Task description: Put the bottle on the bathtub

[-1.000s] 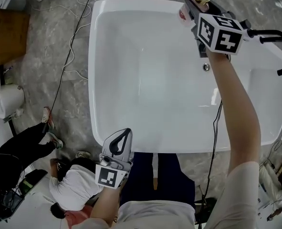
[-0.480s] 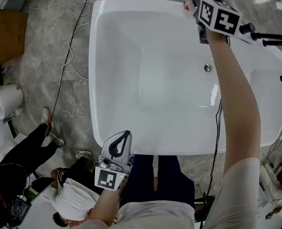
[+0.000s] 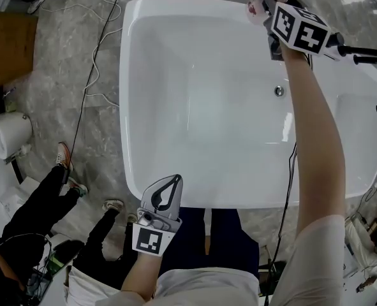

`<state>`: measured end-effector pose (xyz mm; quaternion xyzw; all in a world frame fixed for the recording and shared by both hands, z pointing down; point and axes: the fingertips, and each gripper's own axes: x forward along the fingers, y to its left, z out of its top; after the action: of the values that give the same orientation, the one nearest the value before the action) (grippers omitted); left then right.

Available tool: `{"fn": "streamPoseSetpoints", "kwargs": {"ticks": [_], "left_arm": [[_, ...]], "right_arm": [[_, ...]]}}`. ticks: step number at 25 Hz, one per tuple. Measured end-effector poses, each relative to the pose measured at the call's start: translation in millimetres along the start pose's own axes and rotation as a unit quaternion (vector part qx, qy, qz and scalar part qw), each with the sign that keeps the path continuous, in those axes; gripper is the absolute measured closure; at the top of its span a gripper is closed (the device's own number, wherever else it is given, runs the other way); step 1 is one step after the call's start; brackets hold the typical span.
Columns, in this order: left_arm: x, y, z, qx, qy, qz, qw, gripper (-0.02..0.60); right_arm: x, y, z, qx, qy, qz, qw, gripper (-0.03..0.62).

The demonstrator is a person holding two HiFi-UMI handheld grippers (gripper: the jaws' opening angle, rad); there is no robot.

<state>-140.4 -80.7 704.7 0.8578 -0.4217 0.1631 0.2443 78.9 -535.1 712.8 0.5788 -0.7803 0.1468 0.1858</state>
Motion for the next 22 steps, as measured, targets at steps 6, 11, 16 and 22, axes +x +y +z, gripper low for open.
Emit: {"fn": "streamPoseSetpoints", "kwargs": {"ticks": [6, 11, 16, 22], "left_arm": [[-5.6, 2.1, -6.1, -0.015, 0.005, 0.002, 0.9999, 0.586], [-7.9, 5.4, -3.8, -0.024, -0.007, 0.008, 0.9997, 0.586], [-11.7, 6.0, -5.5, -0.021, -0.009, 0.008, 0.9997, 0.586], [-15.0, 0.1, -3.2, -0.022, -0.013, 0.002, 0.9997, 0.586]], "right_arm": [[-0.2, 0.3, 0.1, -0.002, 0.000, 0.000, 1.000, 0.379], [0.6, 0.1, -0.5, -0.001, 0.001, -0.001, 1.000, 0.379], [2.4, 0.5, -2.3, 0.004, 0.003, -0.007, 1.000, 0.379], [-10.7, -1.1, -6.3, -0.006, 0.008, -0.013, 1.000, 0.292]]}}
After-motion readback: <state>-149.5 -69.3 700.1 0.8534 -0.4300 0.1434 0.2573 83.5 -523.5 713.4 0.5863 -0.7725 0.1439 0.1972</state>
